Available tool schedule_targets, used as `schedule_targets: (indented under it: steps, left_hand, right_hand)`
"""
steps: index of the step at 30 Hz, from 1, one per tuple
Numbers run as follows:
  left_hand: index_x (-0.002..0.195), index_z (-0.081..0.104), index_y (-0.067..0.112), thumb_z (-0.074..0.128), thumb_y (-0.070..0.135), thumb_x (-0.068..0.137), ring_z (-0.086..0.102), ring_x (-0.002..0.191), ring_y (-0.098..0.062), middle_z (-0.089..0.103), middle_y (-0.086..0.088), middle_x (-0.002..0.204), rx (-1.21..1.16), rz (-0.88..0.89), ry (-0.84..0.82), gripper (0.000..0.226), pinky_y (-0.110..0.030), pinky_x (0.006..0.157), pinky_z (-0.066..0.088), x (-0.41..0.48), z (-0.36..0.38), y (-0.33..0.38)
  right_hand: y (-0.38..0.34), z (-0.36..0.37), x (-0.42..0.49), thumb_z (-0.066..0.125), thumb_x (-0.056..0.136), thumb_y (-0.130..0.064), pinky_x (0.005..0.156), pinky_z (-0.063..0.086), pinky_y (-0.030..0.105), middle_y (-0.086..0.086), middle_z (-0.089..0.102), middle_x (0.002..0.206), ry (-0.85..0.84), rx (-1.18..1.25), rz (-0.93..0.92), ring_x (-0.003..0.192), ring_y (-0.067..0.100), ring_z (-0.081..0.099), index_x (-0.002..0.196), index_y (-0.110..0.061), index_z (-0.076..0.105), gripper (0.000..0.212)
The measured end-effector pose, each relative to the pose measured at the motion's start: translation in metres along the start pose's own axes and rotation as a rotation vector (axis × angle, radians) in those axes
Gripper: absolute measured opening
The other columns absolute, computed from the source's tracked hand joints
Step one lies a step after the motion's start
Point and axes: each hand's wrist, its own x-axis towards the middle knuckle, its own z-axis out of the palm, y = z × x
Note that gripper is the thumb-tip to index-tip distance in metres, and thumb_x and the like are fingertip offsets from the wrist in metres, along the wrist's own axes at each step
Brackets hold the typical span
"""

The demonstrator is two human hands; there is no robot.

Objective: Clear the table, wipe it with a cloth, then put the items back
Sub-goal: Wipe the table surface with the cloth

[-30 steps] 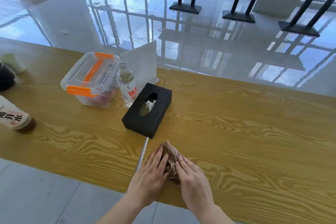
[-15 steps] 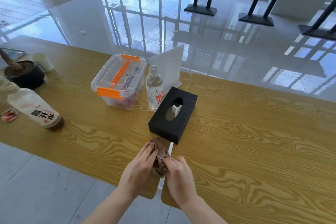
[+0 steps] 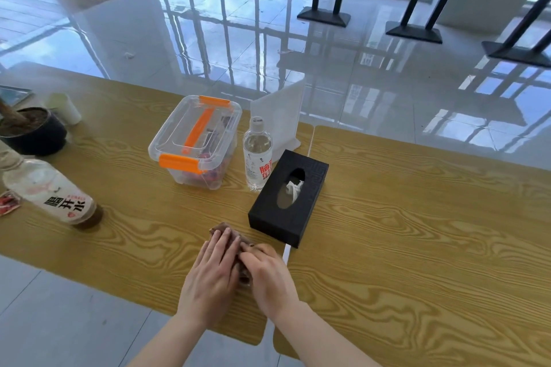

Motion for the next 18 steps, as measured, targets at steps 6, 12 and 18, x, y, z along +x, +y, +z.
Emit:
schedule_targets:
  steps: [6, 12, 18]
  left_hand:
    - [0.158, 0.023, 0.020, 0.027, 0.042, 0.101, 0.006, 0.155, -0.017, 0.018, -0.002, 0.166, 0.084, -0.040, -0.088, 0.061, -0.035, 0.122, 0.003, -0.001, 0.004, -0.015]
    - [0.153, 0.036, 0.016, 0.026, 0.044, 0.096, 0.020, 0.152, -0.023, 0.032, -0.009, 0.161, 0.084, -0.084, -0.110, 0.065, -0.029, 0.122, -0.003, 0.009, -0.013, 0.001]
    - [0.149, 0.042, 0.015, 0.046, 0.033, 0.098, 0.032, 0.147, -0.028, 0.040, -0.012, 0.156, -0.069, -0.125, -0.080, 0.055, -0.040, 0.121, 0.024, 0.032, -0.038, 0.033]
  right_hand:
    - [0.007, -0.004, 0.012, 0.056, 0.097, -0.014, 0.115, 0.038, 0.038, 0.003, 0.050, 0.150, -0.106, -0.019, -0.054, 0.140, 0.022, 0.041, 0.138, -0.017, 0.057, 0.041]
    - [0.003, -0.036, -0.002, 0.058, 0.098, -0.011, 0.115, 0.038, 0.034, 0.005, 0.053, 0.147, -0.101, -0.014, -0.064, 0.137, 0.023, 0.043, 0.141, -0.017, 0.054, 0.044]
    - [0.004, -0.080, -0.001, 0.065, 0.094, -0.013, 0.106, 0.046, 0.030, 0.002, 0.063, 0.133, 0.017, -0.047, -0.029, 0.126, 0.018, 0.051, 0.137, -0.015, 0.060, 0.044]
